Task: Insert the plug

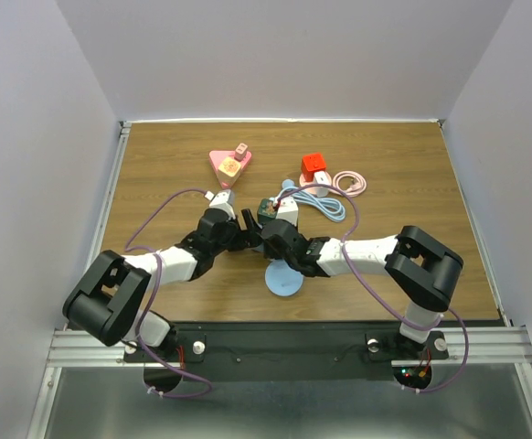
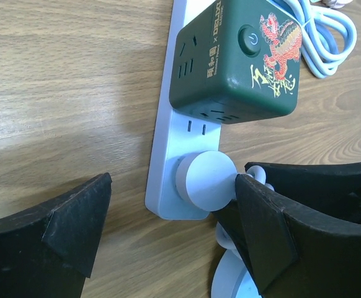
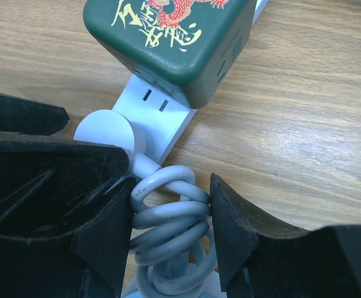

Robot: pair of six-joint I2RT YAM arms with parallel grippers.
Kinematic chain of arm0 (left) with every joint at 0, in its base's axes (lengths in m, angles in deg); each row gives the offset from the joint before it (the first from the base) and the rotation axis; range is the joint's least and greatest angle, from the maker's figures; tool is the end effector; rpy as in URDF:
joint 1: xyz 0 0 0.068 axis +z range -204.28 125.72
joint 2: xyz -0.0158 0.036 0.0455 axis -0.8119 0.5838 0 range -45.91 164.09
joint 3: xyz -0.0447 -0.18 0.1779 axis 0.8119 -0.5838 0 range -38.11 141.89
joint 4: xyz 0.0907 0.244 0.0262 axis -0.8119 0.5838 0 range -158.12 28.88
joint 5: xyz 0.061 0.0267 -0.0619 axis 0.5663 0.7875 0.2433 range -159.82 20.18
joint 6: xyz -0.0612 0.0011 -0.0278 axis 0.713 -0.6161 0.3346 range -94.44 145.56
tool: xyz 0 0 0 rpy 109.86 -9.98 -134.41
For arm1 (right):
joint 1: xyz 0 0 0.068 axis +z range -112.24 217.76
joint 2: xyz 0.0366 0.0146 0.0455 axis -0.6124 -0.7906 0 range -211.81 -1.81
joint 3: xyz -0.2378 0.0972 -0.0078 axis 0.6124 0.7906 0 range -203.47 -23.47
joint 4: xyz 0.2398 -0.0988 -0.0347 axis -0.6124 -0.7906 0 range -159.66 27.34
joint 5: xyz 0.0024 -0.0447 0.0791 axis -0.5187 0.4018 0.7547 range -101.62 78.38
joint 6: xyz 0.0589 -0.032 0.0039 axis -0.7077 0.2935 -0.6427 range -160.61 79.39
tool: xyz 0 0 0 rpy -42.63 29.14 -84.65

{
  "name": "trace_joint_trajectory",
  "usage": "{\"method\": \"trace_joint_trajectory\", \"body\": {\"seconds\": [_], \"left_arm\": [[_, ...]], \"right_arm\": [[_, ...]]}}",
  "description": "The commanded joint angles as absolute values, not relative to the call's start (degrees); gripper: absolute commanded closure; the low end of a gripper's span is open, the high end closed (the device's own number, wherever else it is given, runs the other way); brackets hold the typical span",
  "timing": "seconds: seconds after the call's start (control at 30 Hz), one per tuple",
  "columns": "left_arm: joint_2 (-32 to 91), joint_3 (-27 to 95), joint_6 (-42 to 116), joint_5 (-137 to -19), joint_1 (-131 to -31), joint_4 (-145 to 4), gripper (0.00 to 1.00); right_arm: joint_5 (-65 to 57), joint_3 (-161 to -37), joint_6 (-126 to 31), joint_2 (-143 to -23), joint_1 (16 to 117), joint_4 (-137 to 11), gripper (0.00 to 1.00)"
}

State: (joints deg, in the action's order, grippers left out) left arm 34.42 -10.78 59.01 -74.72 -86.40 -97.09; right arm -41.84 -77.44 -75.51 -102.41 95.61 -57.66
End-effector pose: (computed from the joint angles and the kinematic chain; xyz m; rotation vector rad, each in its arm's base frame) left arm 0.2434 -0.1583 0.1460 0.0337 2.0841 -0.8072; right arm 0.2184 0.2968 0.1400 -0.1748 2.1914 0.3029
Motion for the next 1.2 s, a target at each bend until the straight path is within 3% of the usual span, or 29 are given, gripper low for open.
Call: {"method": "trace_joint_trajectory", "body": {"seconds": [0.0, 0.17, 0.2, 0.3, 0.5, 0.7, 1.17], "left_arm": [[33.3, -13.4, 59.3, -73.8, -86.4, -96.9, 0.10], [33.6, -13.9, 59.8, -73.1, -86.4, -98.0, 0.27], [33.6, -13.8, 59.8, -73.1, -86.4, -98.1, 0.37], [34.2, -13.9, 59.9, -73.5, -86.4, -98.5, 0.51], [35.1, -15.0, 60.4, -74.3, -86.4, -100.0, 0.68], [36.1, -15.5, 60.3, -75.3, -86.4, -100.6, 0.78], [39.2, -18.0, 59.8, -74.7, -87.9, -100.5, 0.85]], "right_arm": [[-43.5, -78.0, -77.4, -103.9, 96.2, -59.3, 1.00], [-43.3, -76.6, -77.9, -103.3, 96.2, -59.8, 1.00], [-43.1, -76.1, -78.1, -103.1, 96.2, -59.8, 1.00], [-42.8, -75.1, -78.6, -102.7, 96.2, -60.0, 0.99], [-42.4, -74.2, -78.8, -102.4, 96.1, -60.5, 1.00], [-42.0, -73.6, -78.8, -102.2, 96.2, -60.9, 0.99], [-39.4, -71.8, -78.8, -101.7, 96.4, -62.4, 1.00]]}}
